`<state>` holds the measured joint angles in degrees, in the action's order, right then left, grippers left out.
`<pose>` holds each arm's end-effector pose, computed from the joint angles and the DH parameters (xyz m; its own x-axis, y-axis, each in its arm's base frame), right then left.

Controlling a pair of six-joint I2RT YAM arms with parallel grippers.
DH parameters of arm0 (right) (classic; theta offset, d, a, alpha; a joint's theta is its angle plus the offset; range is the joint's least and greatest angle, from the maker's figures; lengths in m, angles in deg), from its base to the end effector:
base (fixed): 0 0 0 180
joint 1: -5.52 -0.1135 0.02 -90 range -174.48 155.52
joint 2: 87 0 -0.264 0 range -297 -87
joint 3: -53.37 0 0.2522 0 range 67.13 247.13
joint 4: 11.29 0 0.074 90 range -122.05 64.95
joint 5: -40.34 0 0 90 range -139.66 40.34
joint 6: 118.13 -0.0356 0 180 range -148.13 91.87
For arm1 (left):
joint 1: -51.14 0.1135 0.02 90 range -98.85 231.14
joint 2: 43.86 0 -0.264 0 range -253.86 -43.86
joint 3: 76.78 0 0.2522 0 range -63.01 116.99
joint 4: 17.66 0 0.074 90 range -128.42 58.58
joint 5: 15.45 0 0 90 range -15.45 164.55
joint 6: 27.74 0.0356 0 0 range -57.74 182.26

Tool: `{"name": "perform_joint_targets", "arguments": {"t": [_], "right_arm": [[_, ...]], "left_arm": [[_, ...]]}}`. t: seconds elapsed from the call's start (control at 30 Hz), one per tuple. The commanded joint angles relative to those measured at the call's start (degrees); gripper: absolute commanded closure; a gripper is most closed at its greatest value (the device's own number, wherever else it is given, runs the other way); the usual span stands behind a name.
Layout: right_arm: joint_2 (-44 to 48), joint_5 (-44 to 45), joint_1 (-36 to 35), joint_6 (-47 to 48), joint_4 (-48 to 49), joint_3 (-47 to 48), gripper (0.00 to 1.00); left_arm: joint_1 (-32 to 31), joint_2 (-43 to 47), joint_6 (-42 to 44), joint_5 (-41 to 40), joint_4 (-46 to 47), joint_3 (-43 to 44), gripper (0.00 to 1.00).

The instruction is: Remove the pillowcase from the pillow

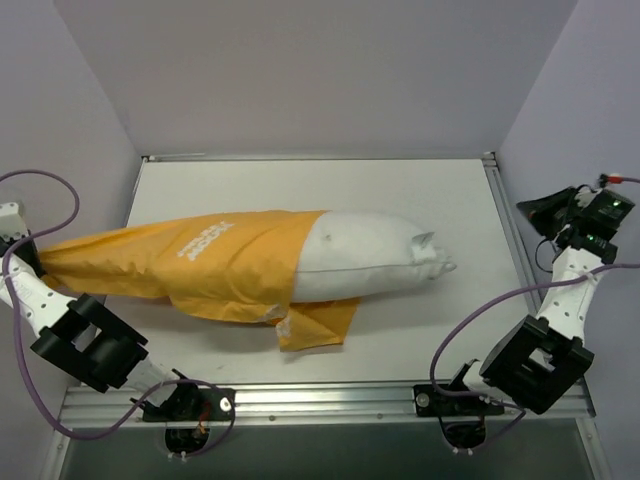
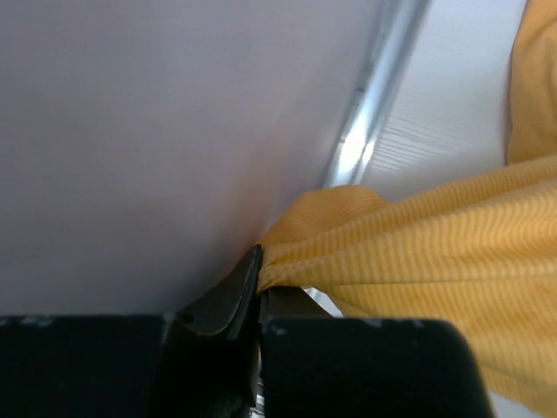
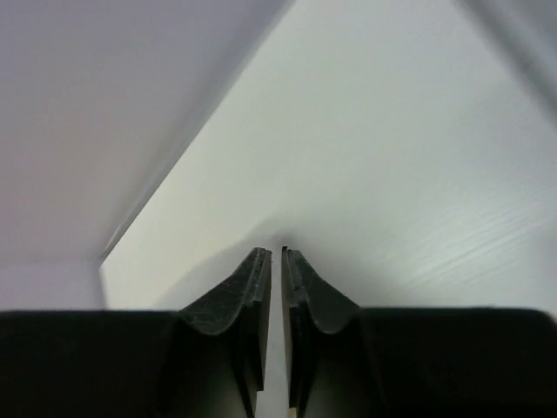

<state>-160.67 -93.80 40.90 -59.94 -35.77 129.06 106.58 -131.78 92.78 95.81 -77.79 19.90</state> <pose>0.2506 -0.1476 0.3377 -0.3223 0.6928 -0.6451 0.0714 0.6973 0.7132 0.1959 0.2616 0.3320 -0.7063 -0.1911 -0.6816 -0.3255 0.9427 0.0730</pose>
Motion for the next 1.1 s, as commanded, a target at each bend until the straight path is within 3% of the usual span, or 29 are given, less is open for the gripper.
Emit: {"name": "perform_joint_targets", "arguments": {"t": [0.0,0.23,0.33,0.4,0.43,0.47,0.53,0.6,0.63,0.67,0.83,1.0,1.07], "right_arm": [[-0.51,15.05,5.76,1.41,13.62,6.79,1.00],[1.68,18.21,-5.83,4.39,12.04,1.64,1.00],[2.39,18.73,-12.24,7.02,10.90,-0.58,1.00],[2.48,20.67,-20.67,8.52,8.79,-1.98,1.00],[2.74,20.76,-23.83,9.48,8.87,-2.60,0.96],[2.74,19.63,-26.91,9.92,9.66,-3.82,0.79],[2.31,19.18,-35.35,10.19,10.10,-4.54,0.58],[1.78,19.44,-43.32,10.19,10.71,-4.71,0.22],[1.08,19.62,-45.64,10.19,11.76,-4.63,0.09],[0.72,19.71,-47.75,9.93,12.65,-4.63,0.03],[-4.01,23.56,-62.84,10.72,12.49,-0.51,0.00],[-12.54,27.61,-71.57,11.33,8.70,4.60,0.00],[-16.41,29.72,-75.25,11.25,8.17,5.13,0.00]], "left_arm": [[6.88,1.69,3.75,-9.58,22.91,5.95,0.98],[4.07,12.94,7.61,5.16,18.87,-6.87,0.98],[1.87,16.89,8.76,7.31,15.00,-9.34,0.98],[-0.76,18.22,8.24,6.87,12.80,-10.49,0.98],[-1.21,18.31,7.54,7.39,12.01,-10.41,0.98],[-1.99,18.14,6.92,7.74,10.87,-10.14,0.98],[-3.14,17.96,6.30,7.57,10.34,-10.14,0.98],[-5.76,18.05,6.13,6.09,9.63,-10.32,0.98],[-6.65,18.13,6.13,5.64,9.20,-10.40,0.98],[-7.36,18.13,6.04,5.46,8.41,-10.40,0.98],[-10.52,18.13,5.34,4.50,7.08,-11.63,0.98],[-11.84,18.13,6.21,4.67,4.28,-11.64,0.98],[-13.33,18.05,7.53,5.28,1.38,-11.20,0.89]]}}
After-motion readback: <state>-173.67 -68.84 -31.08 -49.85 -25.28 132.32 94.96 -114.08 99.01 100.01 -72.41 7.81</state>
